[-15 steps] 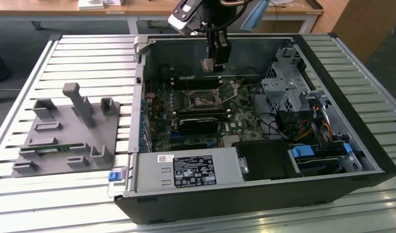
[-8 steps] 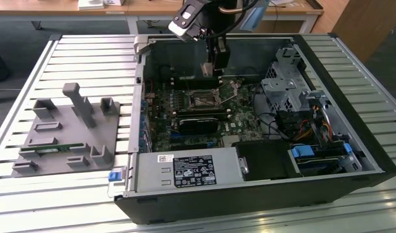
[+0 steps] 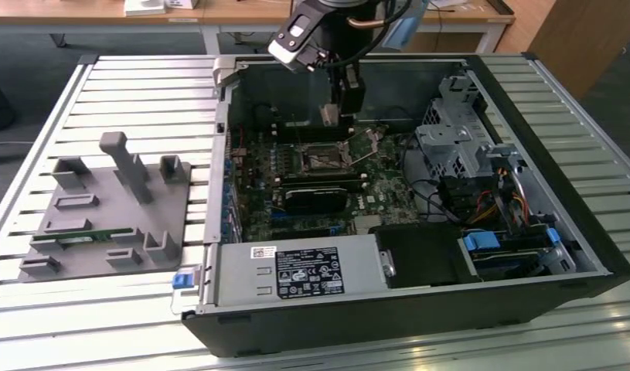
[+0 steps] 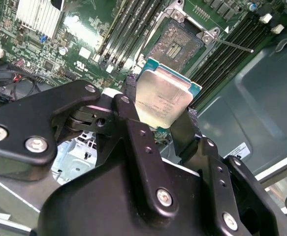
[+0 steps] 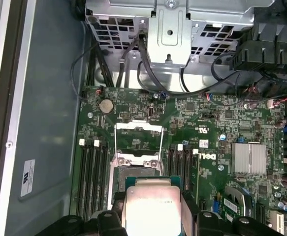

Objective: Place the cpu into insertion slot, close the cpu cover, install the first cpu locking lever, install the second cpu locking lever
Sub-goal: 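Place the cpu into insertion slot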

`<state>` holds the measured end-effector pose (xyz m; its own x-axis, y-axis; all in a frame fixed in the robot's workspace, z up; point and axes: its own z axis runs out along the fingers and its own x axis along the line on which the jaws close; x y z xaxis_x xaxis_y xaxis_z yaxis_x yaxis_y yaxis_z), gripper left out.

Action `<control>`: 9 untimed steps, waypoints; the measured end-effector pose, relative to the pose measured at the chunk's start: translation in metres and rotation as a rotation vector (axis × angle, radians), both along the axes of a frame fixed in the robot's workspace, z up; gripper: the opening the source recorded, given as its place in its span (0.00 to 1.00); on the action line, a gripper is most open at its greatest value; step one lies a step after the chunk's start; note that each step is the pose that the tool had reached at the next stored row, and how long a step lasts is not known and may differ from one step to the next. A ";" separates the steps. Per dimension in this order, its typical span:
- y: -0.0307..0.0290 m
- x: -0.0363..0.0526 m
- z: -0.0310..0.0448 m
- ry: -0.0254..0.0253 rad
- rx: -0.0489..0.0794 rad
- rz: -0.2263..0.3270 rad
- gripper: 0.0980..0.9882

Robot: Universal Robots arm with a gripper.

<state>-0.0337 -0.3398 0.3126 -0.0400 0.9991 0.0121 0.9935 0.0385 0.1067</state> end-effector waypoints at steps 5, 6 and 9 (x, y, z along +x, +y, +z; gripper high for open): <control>0.0002 -0.0001 -0.0015 -0.0001 -0.006 -0.057 0.48; 0.0001 0.0000 -0.0020 -0.0003 -0.008 -0.058 0.48; 0.0025 -0.0020 -0.0064 -0.0002 -0.010 -0.059 0.48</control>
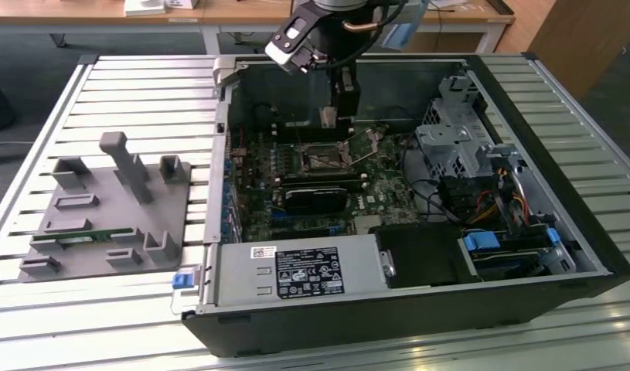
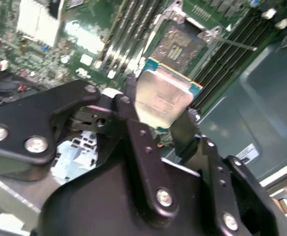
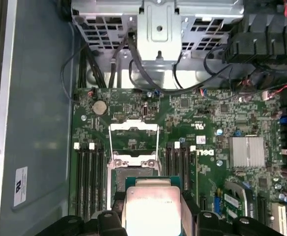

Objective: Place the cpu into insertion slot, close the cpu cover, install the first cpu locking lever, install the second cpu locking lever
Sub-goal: 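Place the cpu into insertion slot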

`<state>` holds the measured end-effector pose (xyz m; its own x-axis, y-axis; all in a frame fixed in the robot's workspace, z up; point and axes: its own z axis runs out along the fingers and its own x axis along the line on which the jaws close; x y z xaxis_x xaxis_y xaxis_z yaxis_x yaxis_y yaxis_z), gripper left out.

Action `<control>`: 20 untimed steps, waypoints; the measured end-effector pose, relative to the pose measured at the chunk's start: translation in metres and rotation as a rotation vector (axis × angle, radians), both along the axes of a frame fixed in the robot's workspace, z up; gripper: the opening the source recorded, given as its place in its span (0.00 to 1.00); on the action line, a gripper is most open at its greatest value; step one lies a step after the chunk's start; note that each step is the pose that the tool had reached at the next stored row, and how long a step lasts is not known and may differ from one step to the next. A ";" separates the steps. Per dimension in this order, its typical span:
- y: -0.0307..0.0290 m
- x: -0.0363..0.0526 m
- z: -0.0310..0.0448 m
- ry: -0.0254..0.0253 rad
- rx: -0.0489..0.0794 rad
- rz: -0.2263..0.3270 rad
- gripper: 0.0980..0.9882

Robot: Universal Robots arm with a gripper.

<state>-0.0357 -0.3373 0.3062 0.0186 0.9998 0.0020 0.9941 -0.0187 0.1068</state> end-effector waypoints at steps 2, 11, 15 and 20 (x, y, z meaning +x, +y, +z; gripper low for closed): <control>0.0005 0.0000 -0.0036 -0.0001 0.000 0.000 0.48; 0.0022 -0.0005 -0.0159 -0.0001 0.000 0.034 0.48; 0.0030 -0.0005 -0.0222 0.0001 0.000 0.034 0.48; 0.0043 -0.0005 -0.0310 0.0000 -0.001 0.034 0.48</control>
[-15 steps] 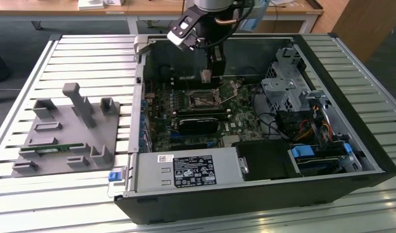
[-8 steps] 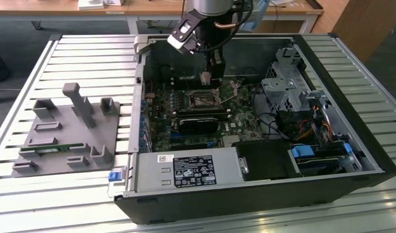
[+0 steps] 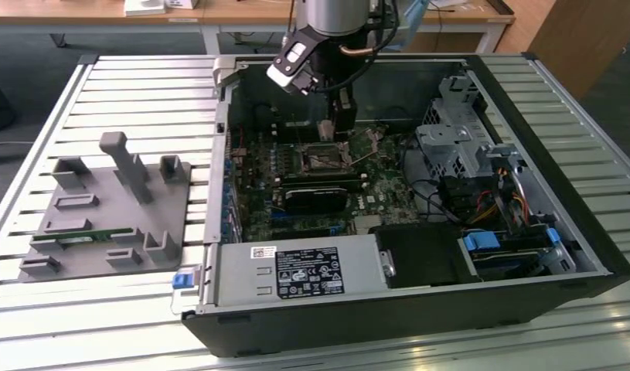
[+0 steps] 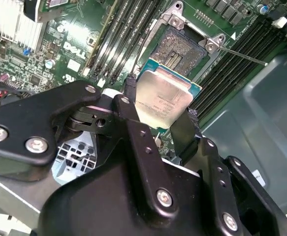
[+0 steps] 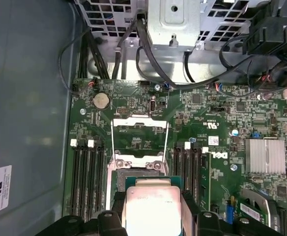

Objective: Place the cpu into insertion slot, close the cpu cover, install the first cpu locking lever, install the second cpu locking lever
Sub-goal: 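Place the cpu into insertion slot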

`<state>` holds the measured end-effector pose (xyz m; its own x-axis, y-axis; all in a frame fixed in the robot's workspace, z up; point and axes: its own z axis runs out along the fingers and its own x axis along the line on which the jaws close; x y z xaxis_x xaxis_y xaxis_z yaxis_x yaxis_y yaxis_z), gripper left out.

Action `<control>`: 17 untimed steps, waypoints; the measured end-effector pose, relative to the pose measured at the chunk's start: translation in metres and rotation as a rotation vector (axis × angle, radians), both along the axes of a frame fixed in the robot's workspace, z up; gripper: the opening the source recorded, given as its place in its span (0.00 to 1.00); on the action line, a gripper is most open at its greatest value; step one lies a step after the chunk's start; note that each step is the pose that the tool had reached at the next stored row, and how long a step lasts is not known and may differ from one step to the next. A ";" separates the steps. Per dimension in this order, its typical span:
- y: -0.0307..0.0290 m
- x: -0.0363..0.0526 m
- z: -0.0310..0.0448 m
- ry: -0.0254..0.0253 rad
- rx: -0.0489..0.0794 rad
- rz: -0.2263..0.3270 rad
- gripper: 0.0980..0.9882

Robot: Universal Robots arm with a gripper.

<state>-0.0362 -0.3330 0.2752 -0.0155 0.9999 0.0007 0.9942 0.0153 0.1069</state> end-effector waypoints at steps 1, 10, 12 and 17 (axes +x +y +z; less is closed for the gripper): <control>0.0004 0.0000 -0.0016 0.0000 0.000 0.000 0.48; 0.0024 0.0000 -0.0159 0.0000 -0.003 0.000 0.48; 0.0029 0.0000 -0.0195 0.0000 -0.006 0.000 0.48; 0.0045 0.0000 -0.0262 0.0000 -0.012 -0.003 0.48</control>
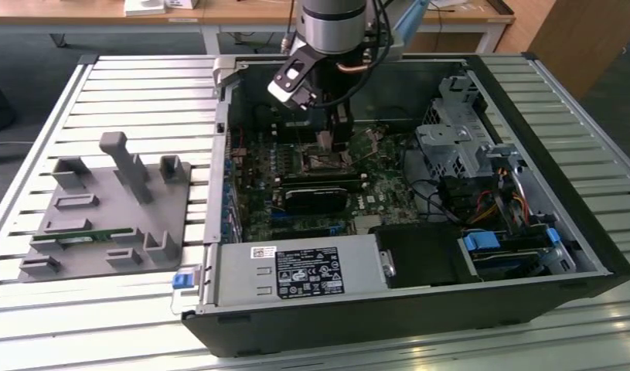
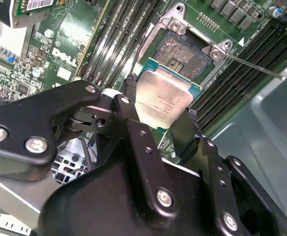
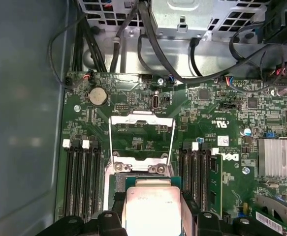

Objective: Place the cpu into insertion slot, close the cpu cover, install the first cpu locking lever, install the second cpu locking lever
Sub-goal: 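Place the cpu into insertion slot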

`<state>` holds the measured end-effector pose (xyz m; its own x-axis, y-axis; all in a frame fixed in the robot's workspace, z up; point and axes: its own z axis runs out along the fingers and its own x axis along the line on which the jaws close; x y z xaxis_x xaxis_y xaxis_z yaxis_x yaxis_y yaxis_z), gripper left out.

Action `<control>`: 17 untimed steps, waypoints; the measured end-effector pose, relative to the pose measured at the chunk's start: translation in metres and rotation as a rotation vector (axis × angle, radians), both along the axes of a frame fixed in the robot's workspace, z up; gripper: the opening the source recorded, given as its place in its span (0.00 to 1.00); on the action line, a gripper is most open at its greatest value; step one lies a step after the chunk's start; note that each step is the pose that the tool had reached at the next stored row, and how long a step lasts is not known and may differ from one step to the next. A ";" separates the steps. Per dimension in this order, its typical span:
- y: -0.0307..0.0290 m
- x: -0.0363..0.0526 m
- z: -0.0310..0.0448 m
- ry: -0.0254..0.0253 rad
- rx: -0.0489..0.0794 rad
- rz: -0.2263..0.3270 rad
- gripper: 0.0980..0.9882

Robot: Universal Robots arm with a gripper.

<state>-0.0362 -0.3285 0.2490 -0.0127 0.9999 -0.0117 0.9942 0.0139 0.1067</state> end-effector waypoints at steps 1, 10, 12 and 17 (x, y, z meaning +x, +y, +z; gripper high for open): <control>0.0003 0.0000 -0.0010 0.0000 -0.001 -0.001 0.48; 0.0040 -0.0017 -0.0106 0.0000 -0.003 -0.001 0.48; 0.0045 -0.0032 -0.0127 0.0000 -0.003 -0.001 0.48; 0.0060 -0.0042 -0.0186 0.0000 -0.003 -0.002 0.48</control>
<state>-0.0404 -0.3224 0.2304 -0.0112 0.9998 -0.0151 0.9942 0.0127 0.1066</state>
